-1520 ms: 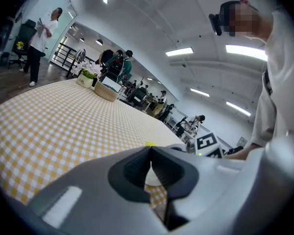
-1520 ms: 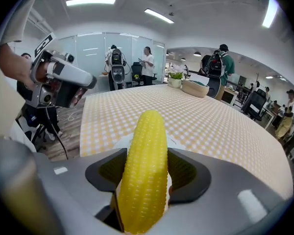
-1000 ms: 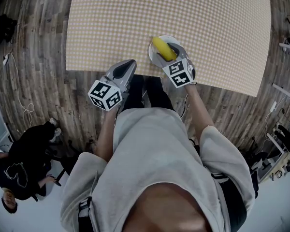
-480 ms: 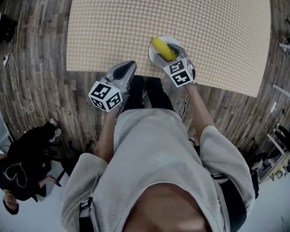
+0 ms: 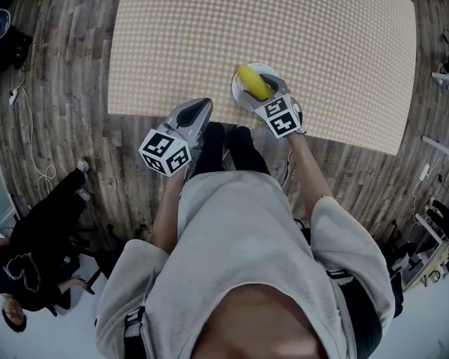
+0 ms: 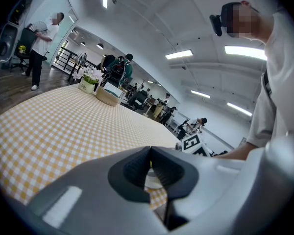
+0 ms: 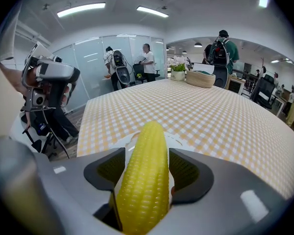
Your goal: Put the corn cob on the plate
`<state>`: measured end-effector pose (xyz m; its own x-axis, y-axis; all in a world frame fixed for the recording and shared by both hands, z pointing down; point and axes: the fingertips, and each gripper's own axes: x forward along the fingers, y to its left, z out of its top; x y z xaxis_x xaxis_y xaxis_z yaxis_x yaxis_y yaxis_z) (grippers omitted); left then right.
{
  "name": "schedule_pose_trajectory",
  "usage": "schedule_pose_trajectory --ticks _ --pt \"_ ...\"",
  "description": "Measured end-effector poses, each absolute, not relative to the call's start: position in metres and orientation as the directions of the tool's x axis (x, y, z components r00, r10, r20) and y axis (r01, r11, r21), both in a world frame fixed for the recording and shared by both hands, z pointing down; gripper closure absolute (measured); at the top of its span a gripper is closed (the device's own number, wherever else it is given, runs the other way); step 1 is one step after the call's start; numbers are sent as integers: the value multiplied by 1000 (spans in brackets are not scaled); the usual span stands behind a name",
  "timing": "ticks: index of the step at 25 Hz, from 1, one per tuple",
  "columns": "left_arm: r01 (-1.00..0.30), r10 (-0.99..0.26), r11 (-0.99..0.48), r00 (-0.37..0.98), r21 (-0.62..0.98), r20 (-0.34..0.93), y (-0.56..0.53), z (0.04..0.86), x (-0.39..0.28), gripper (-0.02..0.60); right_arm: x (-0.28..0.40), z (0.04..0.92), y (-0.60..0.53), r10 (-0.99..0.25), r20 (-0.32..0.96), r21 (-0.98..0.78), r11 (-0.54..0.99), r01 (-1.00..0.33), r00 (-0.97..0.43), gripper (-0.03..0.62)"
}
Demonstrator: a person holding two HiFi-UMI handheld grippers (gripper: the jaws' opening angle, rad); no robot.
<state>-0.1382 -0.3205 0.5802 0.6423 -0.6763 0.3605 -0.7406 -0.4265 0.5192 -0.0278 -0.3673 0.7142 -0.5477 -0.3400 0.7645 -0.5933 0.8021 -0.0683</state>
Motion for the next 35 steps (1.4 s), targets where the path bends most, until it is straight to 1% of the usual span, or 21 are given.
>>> schedule_pose_trajectory --ticks 2,4,5,7,10,12,19,22,28,35 --pt "-741 -678 -430 642 516 357 -320 576 -138 574 -28 710 -367 -344 759 -63 806 -588 -553 277" --pt "-741 -680 -433 643 513 353 -318 573 -136 574 -29 704 -368 -360 747 -47 810 -585 -559 261" --pt "-740 -680 -435 644 513 351 -317 573 -135 574 -29 701 -370 -376 737 -37 807 -589 -562 264" --pt "-739 -679 -439 646 512 349 -315 573 -134 574 -28 695 -372 -397 724 -30 799 -601 -564 291" --pt "-738 -678 -442 647 510 349 -314 574 -130 574 -26 686 -371 -402 720 -36 792 -609 -566 292" --pt "-738 -679 -447 648 506 345 -313 572 -128 574 -22 677 -372 -426 707 -19 787 -617 -565 306" --pt "-735 -685 -488 657 471 314 -314 550 -118 574 -3 656 -369 -509 668 41 754 -656 -543 481" --pt "-732 -687 -512 663 450 297 -316 540 -113 574 7 641 -371 -561 634 38 711 -702 -533 535" --pt "-721 -682 -556 680 413 270 -315 516 -88 574 18 608 -362 -612 570 32 684 -729 -548 590" --pt "-707 -675 -620 702 341 229 -321 490 -49 574 35 569 -366 -668 476 76 679 -730 -572 594"
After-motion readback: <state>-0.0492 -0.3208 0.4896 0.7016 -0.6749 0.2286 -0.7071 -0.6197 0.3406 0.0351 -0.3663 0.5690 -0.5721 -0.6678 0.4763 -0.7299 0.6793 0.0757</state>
